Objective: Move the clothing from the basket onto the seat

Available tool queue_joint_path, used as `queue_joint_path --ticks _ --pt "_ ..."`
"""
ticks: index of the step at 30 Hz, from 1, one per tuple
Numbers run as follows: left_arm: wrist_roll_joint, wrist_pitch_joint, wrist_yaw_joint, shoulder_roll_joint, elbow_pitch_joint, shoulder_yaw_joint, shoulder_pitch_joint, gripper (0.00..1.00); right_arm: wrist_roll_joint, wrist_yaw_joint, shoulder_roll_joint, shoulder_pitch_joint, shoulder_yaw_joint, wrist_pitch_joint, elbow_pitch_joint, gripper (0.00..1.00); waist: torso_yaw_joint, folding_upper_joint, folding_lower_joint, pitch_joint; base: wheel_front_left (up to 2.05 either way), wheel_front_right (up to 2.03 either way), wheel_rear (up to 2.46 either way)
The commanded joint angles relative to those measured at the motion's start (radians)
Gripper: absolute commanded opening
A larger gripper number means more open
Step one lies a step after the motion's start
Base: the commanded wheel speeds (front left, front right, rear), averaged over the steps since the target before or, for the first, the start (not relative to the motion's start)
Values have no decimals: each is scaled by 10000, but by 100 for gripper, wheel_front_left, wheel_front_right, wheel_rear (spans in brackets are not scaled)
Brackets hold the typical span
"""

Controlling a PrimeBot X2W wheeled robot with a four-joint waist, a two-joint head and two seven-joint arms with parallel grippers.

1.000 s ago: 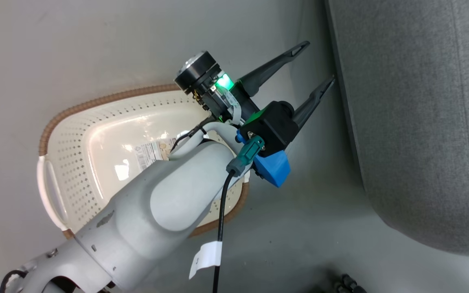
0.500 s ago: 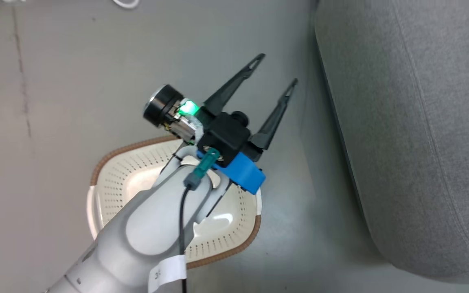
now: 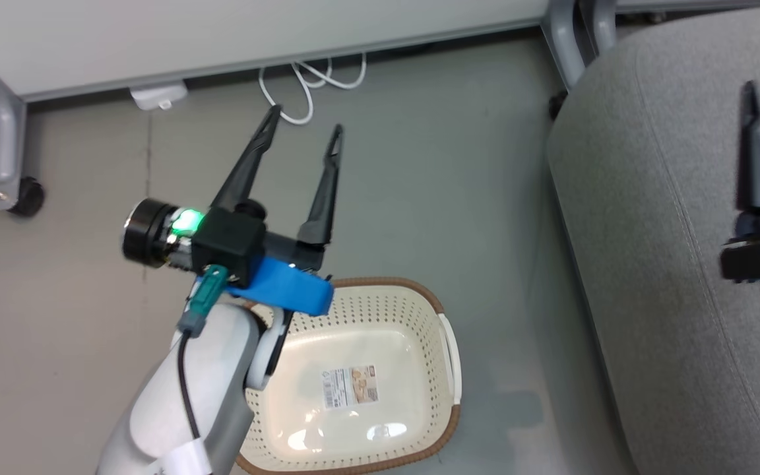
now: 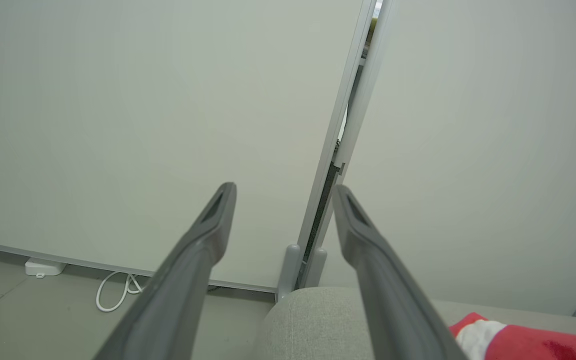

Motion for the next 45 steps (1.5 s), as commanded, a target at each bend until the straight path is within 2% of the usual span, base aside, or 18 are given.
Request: queue_joint_path --ticks 1,8,16,33,45 --pt "68 -48 30 -21 -99 288 314 100 89 1 147 208 197 -35 27 100 310 0 1 -454 0 0 0" --pt "286 -47 -45 -251 -343 1741 1525 100 221 1 730 813 1074 -35 302 100 644 0 1 -1315 0 0 0" --pt "654 -47 -298 -478 -539 2839 2887 100 346 1 1205 1921 1076 -35 626 100 750 0 1 -2135 0 0 0" --pt "1011 -49 -993 -906 -540 3745 4600 100 424 1 1887 3830 730 -35 787 100 724 0 1 -3187 0 0 0" --pt "1024 -49 -1245 -986 -393 3987 5258 100 562 1 2223 4609 330 -35 911 100 817 0 1 -3496 0 0 0"
